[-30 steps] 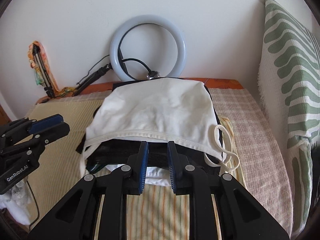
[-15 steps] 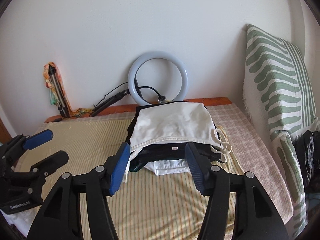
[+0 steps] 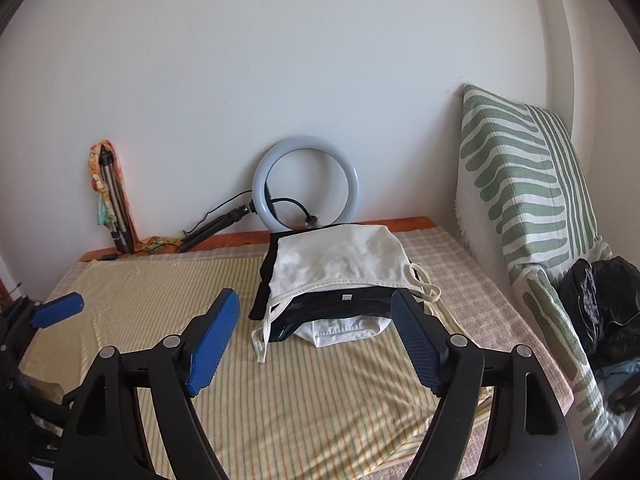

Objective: Fold small clothes

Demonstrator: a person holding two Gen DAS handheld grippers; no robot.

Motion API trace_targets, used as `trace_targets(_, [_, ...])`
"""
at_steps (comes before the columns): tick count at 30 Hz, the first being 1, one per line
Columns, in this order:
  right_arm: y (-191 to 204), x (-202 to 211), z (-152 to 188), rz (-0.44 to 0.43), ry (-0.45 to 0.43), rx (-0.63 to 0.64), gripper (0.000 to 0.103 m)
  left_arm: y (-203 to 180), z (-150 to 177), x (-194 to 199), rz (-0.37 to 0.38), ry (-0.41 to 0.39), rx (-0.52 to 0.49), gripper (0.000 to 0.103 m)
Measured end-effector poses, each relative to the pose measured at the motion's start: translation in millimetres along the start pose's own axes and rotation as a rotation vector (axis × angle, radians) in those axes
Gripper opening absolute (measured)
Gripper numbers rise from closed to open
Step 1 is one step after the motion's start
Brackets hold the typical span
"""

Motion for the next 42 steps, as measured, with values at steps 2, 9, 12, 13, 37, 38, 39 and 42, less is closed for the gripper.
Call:
trace_targets(2, [0,3,2,0.014,-0.017,-0.010,0.081,3,2,1,-0.006,-0.007,0.017,0.101])
trace_targets(9, [11,-1,9,0.013,-0.029,-0.025,0.083,10,6,-2,-0.066,0.002,0.022,0.103])
trace_targets(12, [15,-4,10,0.012,-0.033,-0.032,0.083,13,10,-4,-0.088,0.009,0.010,0.103])
trace_targets(13, [16,-4,10,0.014,-0.033,-0.032,0.083,13,11,-5,-0.091,0.012,0.005,0.103])
trace_targets(37, [17,-13,14,0.017,-0.023,-0.044,0.083,15,12,-1,-0.096,0.011,0.011,0.103])
trace_targets(38, [17,-13,14,0.015,-0.022,-0.044,0.083,16,11,-1,-0.095,0.011,0.011,0.103])
trace_targets(39, [17,-13,14,0.015,-0.021,-0.045,0.083,16,11,-1,-0.098,0.009,0.010,0.103])
trace_targets(42, [18,-13,14,0.015,-0.021,-0.043,0.083,17,10,0,-0.101,0.006,0.011,0.103])
Point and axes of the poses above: each gripper's, at about its wrist camera, not at the fingertips, and x roughly against the way its jaws point, y to its left, z to its underside, the point moved 5 cm from there along -x, roughly the way its jaws point, and after that the axes turned 5 degrees about z, right-handed, at the moved point
